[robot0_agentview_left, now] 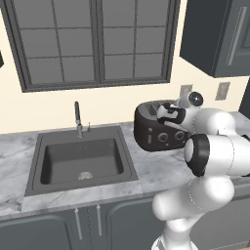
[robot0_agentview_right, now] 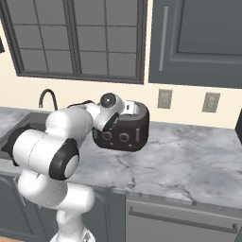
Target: Start the toaster. Once the lever pops up, take the bread to the plate on the dining counter.
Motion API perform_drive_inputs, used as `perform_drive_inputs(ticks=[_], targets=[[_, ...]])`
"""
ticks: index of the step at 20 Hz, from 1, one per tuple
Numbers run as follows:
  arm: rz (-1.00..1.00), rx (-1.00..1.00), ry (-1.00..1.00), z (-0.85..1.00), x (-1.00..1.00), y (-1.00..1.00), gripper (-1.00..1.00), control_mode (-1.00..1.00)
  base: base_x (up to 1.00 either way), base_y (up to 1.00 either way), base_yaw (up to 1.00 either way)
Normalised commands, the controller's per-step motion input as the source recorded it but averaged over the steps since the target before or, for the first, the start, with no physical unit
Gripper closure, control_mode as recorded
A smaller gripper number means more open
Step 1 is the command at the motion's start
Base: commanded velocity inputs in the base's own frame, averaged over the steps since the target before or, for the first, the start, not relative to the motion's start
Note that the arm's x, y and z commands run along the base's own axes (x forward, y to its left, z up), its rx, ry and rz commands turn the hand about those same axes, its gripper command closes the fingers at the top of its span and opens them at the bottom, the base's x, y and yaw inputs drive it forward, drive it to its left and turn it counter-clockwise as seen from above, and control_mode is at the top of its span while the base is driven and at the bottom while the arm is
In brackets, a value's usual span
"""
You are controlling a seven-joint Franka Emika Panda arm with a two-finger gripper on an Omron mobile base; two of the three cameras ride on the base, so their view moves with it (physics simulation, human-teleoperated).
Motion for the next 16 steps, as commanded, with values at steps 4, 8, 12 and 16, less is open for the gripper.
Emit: perform_drive_inputs(ticks=[4, 8, 12, 16], targets=[[0.00, 0.00, 0.00, 0.00, 0.00, 0.00, -1.00, -1.00, 0.00, 0.00, 0.00], [0.00, 0.00, 0.00, 0.00, 0.00, 0.00, -1.00, -1.00, 0.00, 0.00, 0.00], [0.00, 0.00, 0.00, 0.00, 0.00, 0.00, -1.00, -1.00, 0.00, 0.00, 0.00], [0.00, 0.00, 0.00, 0.00, 0.00, 0.00, -1.00, -1.00, 0.00, 0.00, 0.00]])
